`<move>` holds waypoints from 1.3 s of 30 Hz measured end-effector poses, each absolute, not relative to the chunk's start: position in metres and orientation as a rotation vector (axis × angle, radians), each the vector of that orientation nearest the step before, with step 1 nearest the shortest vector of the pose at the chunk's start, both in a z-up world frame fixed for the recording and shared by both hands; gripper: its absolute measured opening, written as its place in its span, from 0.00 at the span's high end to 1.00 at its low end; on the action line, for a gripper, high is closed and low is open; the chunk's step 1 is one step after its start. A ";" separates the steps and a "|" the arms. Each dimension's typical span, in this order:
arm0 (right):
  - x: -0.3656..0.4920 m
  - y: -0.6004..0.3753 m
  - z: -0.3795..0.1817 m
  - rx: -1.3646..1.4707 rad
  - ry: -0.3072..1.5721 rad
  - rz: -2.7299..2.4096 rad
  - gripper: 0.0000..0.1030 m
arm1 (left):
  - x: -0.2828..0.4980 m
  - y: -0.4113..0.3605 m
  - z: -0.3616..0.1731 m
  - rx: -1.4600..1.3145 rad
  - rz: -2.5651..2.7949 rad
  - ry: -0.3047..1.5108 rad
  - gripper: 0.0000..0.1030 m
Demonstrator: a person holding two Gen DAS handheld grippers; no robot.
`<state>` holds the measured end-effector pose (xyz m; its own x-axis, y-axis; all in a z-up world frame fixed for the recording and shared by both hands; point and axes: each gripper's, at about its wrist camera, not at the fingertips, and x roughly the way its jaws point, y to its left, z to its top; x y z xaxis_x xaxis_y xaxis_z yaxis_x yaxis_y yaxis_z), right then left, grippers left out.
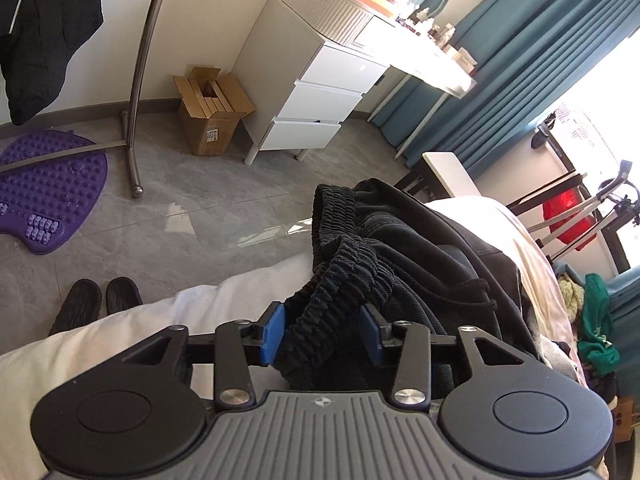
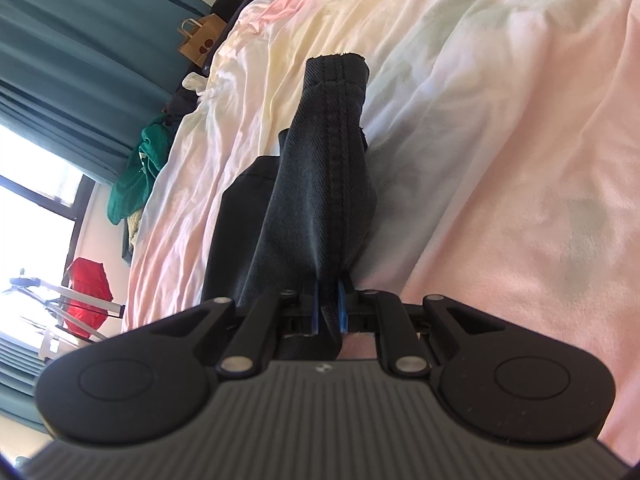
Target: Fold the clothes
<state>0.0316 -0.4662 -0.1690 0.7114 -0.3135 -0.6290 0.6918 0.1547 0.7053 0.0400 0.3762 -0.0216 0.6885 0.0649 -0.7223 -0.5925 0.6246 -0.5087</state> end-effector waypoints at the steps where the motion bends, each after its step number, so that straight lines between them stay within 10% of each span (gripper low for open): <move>1: 0.031 -0.467 -0.169 1.221 0.375 -0.744 0.88 | 0.034 0.377 -0.018 -0.847 0.405 0.734 0.40; 5: 0.032 -0.467 -0.170 1.227 0.382 -0.747 0.87 | 0.010 0.372 -0.018 -0.994 0.359 0.766 0.18; 20: 0.032 -0.492 -0.189 1.367 0.339 -0.654 0.69 | 0.024 0.375 -0.107 -1.377 0.329 0.710 0.15; 36: 0.038 -0.524 -0.202 1.427 0.199 -0.584 0.67 | 0.058 0.357 -0.129 -1.462 0.125 0.663 0.41; 39: 0.037 -0.527 -0.202 1.416 0.209 -0.587 0.63 | 0.058 0.354 -0.123 -1.393 0.165 0.674 0.62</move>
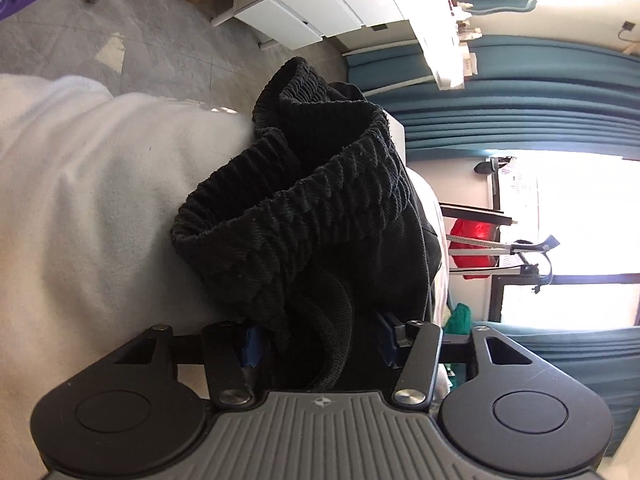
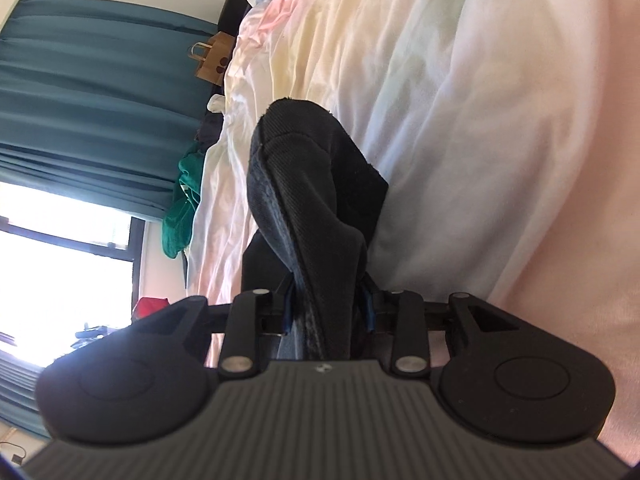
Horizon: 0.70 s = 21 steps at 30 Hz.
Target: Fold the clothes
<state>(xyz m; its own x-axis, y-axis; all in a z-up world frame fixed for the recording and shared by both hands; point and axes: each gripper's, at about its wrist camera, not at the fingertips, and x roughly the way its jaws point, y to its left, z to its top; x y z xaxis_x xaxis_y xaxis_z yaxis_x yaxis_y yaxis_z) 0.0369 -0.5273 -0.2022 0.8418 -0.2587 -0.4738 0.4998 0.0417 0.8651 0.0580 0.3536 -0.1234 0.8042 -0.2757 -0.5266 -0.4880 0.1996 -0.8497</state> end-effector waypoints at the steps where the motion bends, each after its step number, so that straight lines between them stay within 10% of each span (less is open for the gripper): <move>1: 0.033 -0.527 -0.197 1.389 0.188 -0.593 0.63 | 0.058 0.353 -0.122 -1.377 0.181 0.679 0.62; 9: -0.001 -0.516 -0.157 1.187 0.040 -0.640 0.66 | 0.041 0.367 -0.105 -1.416 0.147 0.546 0.89; 11: -0.001 -0.518 -0.152 1.140 0.072 -0.667 0.94 | 0.032 0.370 -0.097 -1.429 0.112 0.485 0.89; 21: -0.010 -0.507 -0.149 1.170 0.159 -0.806 0.90 | 0.017 0.380 -0.092 -1.445 0.147 0.502 0.89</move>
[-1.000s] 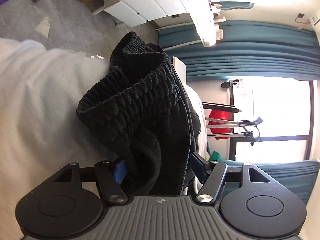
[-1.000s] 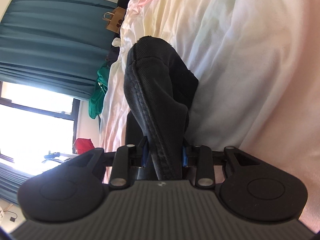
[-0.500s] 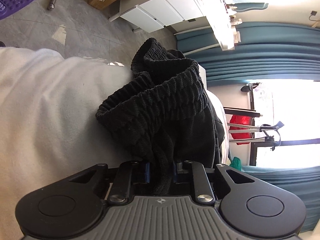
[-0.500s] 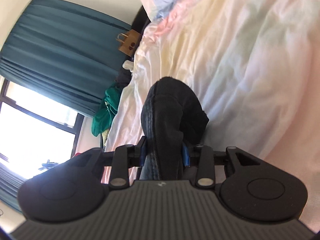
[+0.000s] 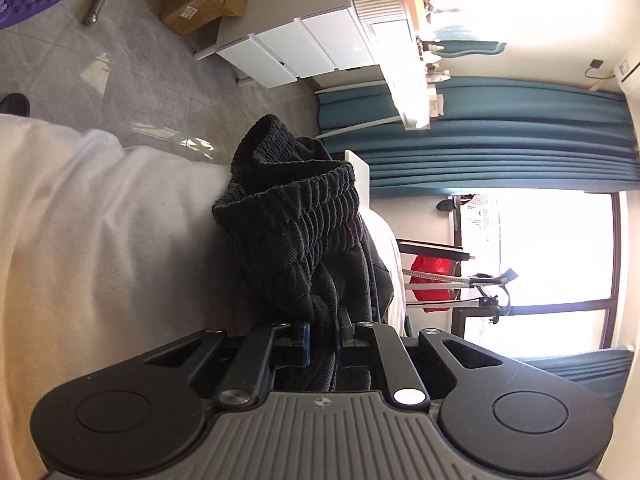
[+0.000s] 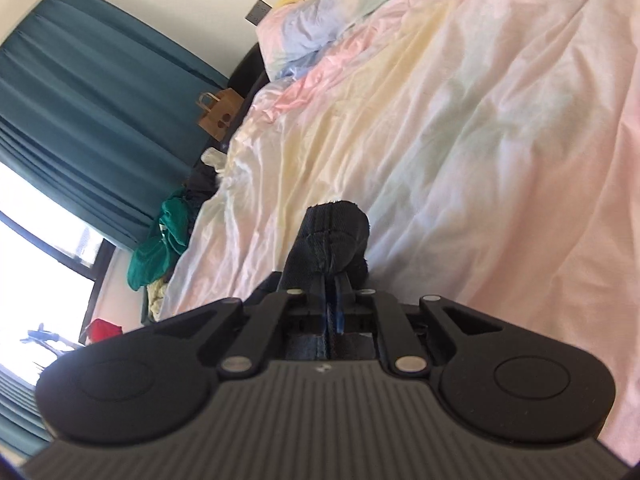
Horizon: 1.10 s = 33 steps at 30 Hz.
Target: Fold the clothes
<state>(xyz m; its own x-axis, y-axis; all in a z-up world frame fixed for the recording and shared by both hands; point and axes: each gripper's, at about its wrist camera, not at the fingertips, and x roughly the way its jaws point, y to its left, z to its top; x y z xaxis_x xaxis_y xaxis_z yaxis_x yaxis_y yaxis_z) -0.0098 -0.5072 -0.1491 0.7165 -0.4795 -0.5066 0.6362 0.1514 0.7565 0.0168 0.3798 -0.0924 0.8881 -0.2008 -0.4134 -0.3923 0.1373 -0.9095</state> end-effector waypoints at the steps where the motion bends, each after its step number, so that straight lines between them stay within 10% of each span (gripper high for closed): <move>1: -0.013 -0.511 -0.156 1.218 0.152 -0.770 0.90 | 0.016 0.382 -0.094 -1.450 0.155 0.510 0.89; 4: -0.012 -0.516 -0.167 1.305 0.187 -0.661 0.76 | 0.015 0.384 -0.093 -1.429 0.164 0.527 0.89; 6: -0.009 -0.513 -0.169 1.317 0.243 -0.654 0.42 | 0.016 0.384 -0.090 -1.400 0.163 0.530 0.89; 11: 0.004 -0.504 -0.170 1.320 0.280 -0.643 0.30 | 0.019 0.383 -0.090 -1.384 0.166 0.535 0.89; 16: 0.025 -0.519 -0.172 1.213 0.258 -0.739 0.44 | 0.025 0.377 -0.084 -1.301 0.176 0.547 0.89; 18: 0.040 -0.535 -0.174 1.203 0.301 -0.726 0.84 | 0.027 0.373 -0.080 -1.259 0.178 0.550 0.89; 20: 0.046 -0.542 -0.168 1.169 0.304 -0.711 0.92 | 0.026 0.367 -0.071 -1.220 0.170 0.544 0.90; 33: 0.035 -0.575 -0.083 1.172 0.123 -0.550 0.93 | -0.023 0.333 -0.010 -1.136 0.128 0.600 0.90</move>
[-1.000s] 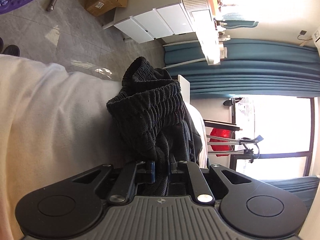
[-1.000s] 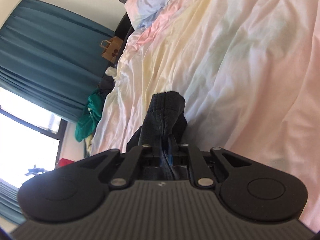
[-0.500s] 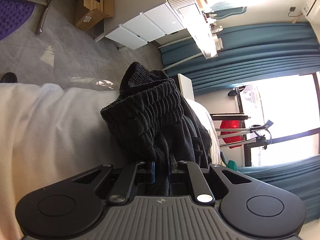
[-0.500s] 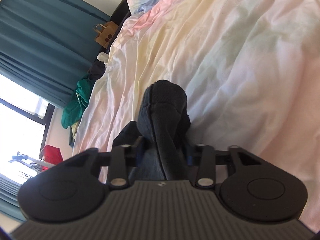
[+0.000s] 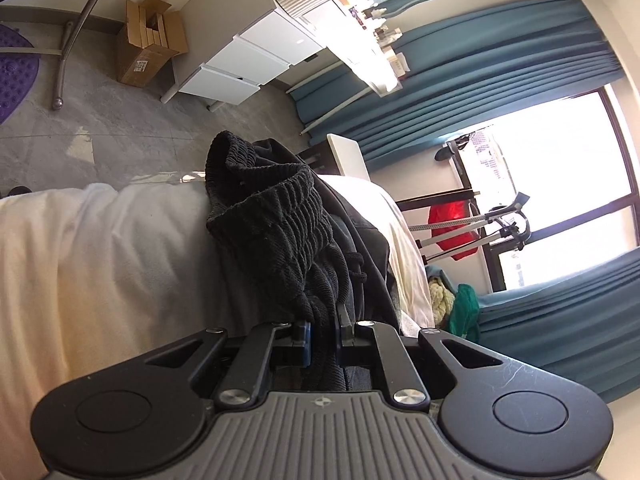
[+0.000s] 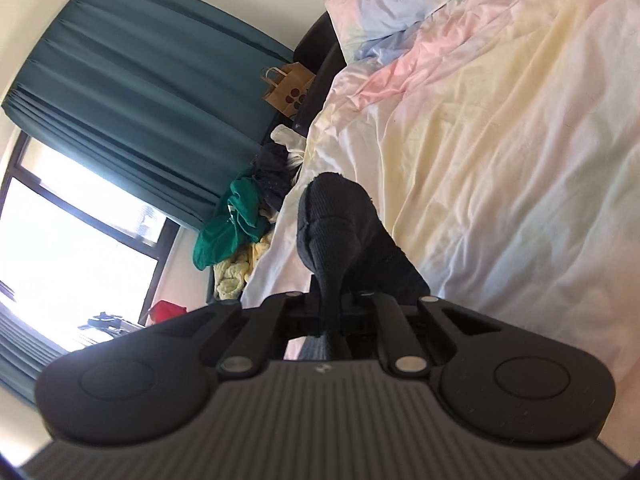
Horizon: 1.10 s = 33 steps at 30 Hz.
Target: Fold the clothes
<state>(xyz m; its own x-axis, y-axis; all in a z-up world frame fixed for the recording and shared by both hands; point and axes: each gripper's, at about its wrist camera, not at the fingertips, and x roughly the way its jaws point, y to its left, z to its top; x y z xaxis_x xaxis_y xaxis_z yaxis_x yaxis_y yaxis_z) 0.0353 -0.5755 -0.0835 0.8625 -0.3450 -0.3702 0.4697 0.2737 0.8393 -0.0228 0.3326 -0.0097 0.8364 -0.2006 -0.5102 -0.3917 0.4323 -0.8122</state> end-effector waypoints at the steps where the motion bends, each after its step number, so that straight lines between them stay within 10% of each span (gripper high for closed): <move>1: 0.029 -0.581 -0.084 1.175 0.118 -0.557 0.93 | -0.029 0.333 -0.011 -1.140 0.135 0.621 0.90; 13: -0.027 -0.594 -0.167 1.036 0.327 -0.669 0.92 | -0.031 0.319 -0.023 -0.922 0.173 0.840 0.81; 17: -0.028 -0.594 -0.167 1.020 0.345 -0.656 0.81 | -0.030 0.308 -0.016 -0.823 0.169 0.879 0.49; 21: -0.033 -0.594 -0.154 1.026 0.379 -0.653 0.43 | -0.041 0.288 0.010 -0.623 0.169 0.840 0.16; 24: -0.040 -0.582 -0.131 0.890 0.341 -0.654 0.26 | -0.056 0.265 0.038 -0.420 0.185 0.740 0.05; 33: -0.027 -0.487 -0.060 0.590 0.277 -0.459 0.26 | -0.049 0.182 0.097 -0.286 0.030 0.513 0.00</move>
<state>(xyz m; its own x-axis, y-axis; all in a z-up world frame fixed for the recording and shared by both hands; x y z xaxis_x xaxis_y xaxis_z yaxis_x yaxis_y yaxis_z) -0.0270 -0.4873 -0.0602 0.8638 -0.3342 -0.3771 0.4892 0.7352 0.4691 -0.0488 0.1815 0.0975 0.8716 -0.0431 -0.4883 -0.0996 0.9598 -0.2624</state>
